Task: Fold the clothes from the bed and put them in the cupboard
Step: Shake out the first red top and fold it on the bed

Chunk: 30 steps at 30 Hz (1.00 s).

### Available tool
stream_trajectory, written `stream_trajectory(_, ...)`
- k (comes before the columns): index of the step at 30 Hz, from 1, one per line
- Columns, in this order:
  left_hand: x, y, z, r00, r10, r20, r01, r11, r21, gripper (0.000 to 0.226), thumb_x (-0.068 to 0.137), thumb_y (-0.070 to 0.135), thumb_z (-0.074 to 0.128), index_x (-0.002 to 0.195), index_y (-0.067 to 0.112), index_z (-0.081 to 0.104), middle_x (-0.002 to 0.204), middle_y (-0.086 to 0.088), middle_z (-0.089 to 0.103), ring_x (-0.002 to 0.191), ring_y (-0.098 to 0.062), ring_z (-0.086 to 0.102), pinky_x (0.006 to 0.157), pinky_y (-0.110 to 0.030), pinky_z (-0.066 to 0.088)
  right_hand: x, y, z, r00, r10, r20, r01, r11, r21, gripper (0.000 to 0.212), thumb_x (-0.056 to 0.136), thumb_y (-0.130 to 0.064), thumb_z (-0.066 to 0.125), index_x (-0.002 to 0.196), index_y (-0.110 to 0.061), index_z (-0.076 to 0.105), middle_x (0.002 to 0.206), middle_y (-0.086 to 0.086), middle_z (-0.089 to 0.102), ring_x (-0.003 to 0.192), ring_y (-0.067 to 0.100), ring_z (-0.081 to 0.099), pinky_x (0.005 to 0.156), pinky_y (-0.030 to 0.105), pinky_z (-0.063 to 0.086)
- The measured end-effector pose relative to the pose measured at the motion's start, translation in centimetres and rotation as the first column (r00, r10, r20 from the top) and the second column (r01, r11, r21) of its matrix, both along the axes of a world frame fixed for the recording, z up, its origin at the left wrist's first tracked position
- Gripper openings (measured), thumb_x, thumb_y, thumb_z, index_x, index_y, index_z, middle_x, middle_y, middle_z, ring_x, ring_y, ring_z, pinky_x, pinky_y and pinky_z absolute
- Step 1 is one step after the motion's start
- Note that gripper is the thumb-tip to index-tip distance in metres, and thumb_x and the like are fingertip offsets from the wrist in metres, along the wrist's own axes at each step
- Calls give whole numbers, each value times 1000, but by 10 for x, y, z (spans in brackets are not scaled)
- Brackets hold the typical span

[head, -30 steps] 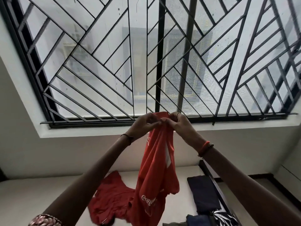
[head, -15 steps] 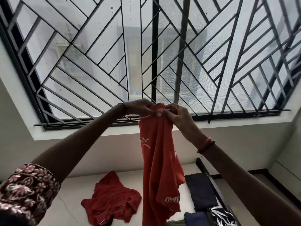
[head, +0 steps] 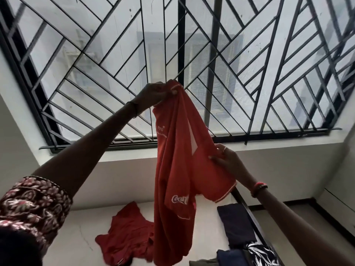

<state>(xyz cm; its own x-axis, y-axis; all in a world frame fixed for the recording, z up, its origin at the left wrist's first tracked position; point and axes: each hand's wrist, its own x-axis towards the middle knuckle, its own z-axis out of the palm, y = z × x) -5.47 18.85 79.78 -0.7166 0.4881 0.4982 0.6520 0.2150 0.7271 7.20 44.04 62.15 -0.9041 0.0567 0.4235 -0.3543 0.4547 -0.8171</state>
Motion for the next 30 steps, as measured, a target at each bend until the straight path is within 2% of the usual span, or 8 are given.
stream_trajectory(5, -7, 2, -2, 987, 97, 131, -118, 979, 167, 33, 86, 45, 62, 94, 13, 70, 81, 3, 65, 68, -5, 59, 61, -19, 45, 0, 6, -27, 968, -69, -243, 150, 930, 335, 76, 88, -8, 57, 140, -56, 26, 86, -8, 62, 63, 8, 59, 58, 18, 50)
stream_trajectory(10, -12, 4, 1, 971, 146, 190, -191, 950, 248, 24, 87, 41, 63, 73, 21, 65, 69, 8, 64, 63, -4, 57, 56, -16, 45, 13, -14, -25, 975, -148, -167, 195, 930, 311, 18, 95, -47, 45, 110, -40, 51, 101, -3, 64, 76, 5, 62, 67, 24, 49)
stream_trajectory(12, -14, 5, 4, 962, 182, 203, -234, 935, 266, 26, 86, 41, 64, 70, 21, 63, 63, 10, 63, 60, -3, 57, 53, -15, 45, 12, -13, -30, 956, -249, -155, 286, 909, 303, 12, 97, -33, 50, 107, -27, 51, 98, 4, 62, 78, 14, 61, 65, 25, 52)
stream_trajectory(16, -15, 13, 11, 952, 225, 208, -276, 925, 262, 32, 83, 47, 66, 77, 15, 66, 70, 4, 62, 65, -7, 57, 55, -18, 45, 1, -20, -63, 868, -217, -447, 484, 576, 659, 21, 69, 6, 76, 87, -2, 67, 96, 10, 63, 76, 26, 63, 61, 38, 58)
stream_trajectory(18, -15, 20, 14, 947, 253, 196, -297, 923, 244, 35, 82, 49, 66, 76, 15, 65, 68, 4, 60, 62, -6, 55, 53, -17, 43, 7, -44, -65, 879, -277, -387, 472, 613, 634, 17, 86, -22, 66, 89, -6, 69, 99, 8, 65, 81, 24, 64, 69, 40, 57)
stream_trajectory(23, -15, 35, 16, 949, 282, 140, -306, 931, 201, 40, 79, 53, 67, 72, 14, 63, 70, -1, 59, 66, -11, 53, 60, -27, 41, 12, -89, -63, 944, -325, 61, 248, 818, 519, 103, 68, -93, 16, 121, -16, 60, 133, -1, 51, 123, 20, 46, 103, 50, 36)
stream_trajectory(27, -16, 35, 15, 951, 277, 137, -301, 930, 208, 43, 79, 52, 67, 81, 10, 66, 76, -6, 60, 71, -14, 55, 64, -30, 43, 3, -100, -69, 935, -339, 102, 248, 834, 493, 100, 65, -89, 33, 126, -14, 56, 138, -3, 46, 129, 20, 41, 108, 52, 32)
stream_trajectory(30, -19, 29, 14, 942, 305, 139, -328, 925, 194, 39, 80, 51, 67, 69, 15, 61, 70, -2, 58, 65, -11, 52, 58, -25, 41, -7, -92, -79, 948, -317, 10, 284, 862, 421, 50, 87, -49, 59, 117, -9, 63, 125, 1, 58, 112, 23, 55, 97, 48, 44)
